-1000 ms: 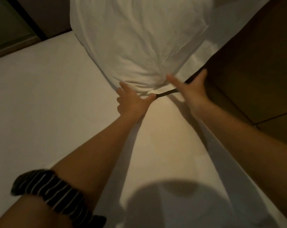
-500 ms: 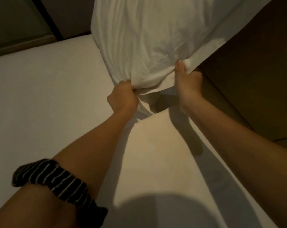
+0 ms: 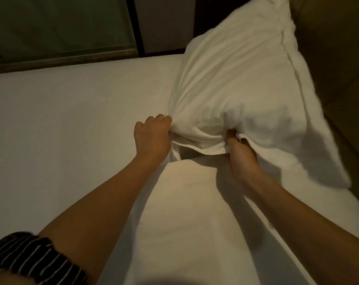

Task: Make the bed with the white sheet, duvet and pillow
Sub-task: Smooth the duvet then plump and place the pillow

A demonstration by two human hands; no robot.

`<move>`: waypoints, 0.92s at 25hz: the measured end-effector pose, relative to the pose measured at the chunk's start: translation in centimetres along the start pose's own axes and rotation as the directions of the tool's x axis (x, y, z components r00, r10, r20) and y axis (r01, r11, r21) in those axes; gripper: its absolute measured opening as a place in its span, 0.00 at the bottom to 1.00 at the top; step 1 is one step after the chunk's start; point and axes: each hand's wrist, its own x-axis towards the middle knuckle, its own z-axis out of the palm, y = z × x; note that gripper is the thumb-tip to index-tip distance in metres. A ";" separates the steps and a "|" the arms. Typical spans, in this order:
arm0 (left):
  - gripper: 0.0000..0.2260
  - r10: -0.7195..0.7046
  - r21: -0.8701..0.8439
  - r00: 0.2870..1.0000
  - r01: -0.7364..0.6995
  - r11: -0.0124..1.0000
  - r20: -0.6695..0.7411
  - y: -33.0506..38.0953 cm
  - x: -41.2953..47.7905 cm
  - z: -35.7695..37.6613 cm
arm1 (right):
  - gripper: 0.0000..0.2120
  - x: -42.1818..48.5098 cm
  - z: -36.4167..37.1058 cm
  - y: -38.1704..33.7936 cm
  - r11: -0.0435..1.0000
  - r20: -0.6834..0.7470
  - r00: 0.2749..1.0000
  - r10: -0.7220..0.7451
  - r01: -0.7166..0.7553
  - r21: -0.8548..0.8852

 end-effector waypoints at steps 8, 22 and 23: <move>0.15 0.190 -0.034 0.980 -0.192 0.981 -0.062 -11.7 -9.3 -5.9 | 0.16 -12.5 9.0 5.7 0.996 -0.048 0.999 -0.021 0.025 0.088; 0.06 0.212 -0.302 0.938 -0.125 0.945 0.274 -22.1 -14.5 -10.9 | 0.13 -25.1 13.3 6.1 0.979 0.136 0.984 0.114 -0.088 -0.182; 0.06 0.172 -0.394 0.943 -0.049 0.918 0.284 -22.4 -14.3 -11.4 | 0.11 -26.0 12.6 5.0 0.935 0.211 0.964 0.163 -0.083 -0.346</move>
